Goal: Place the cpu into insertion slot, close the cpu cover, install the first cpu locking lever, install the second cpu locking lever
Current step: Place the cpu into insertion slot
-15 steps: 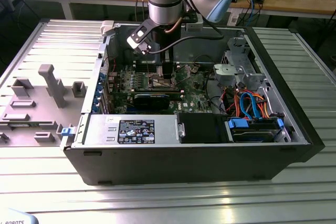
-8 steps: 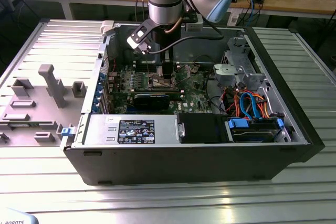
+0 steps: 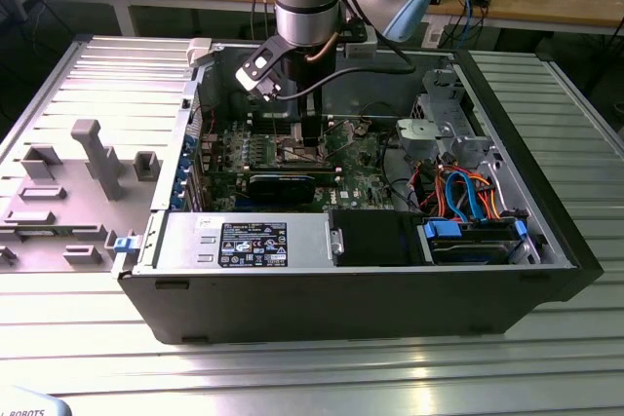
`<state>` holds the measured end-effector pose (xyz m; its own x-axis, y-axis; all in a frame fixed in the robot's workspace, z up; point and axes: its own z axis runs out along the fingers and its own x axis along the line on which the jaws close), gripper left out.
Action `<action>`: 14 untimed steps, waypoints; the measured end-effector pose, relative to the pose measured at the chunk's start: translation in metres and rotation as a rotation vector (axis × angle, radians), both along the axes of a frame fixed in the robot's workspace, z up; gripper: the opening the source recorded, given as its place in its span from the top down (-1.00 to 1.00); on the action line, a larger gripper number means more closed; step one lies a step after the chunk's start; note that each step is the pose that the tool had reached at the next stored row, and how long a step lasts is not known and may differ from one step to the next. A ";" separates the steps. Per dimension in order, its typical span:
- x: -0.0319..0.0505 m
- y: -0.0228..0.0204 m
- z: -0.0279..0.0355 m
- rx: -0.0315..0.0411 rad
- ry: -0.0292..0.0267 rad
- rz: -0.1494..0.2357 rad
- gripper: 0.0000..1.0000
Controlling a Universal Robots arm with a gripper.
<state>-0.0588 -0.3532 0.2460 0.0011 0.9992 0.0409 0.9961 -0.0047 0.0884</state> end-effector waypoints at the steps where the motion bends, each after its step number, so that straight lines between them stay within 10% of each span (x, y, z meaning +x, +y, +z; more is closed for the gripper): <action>1: 0.0000 0.0001 -0.0011 0.0005 -0.0012 0.000 -0.08; 14: -0.0066 0.0026 -0.0226 0.0003 -0.0010 0.015 -0.08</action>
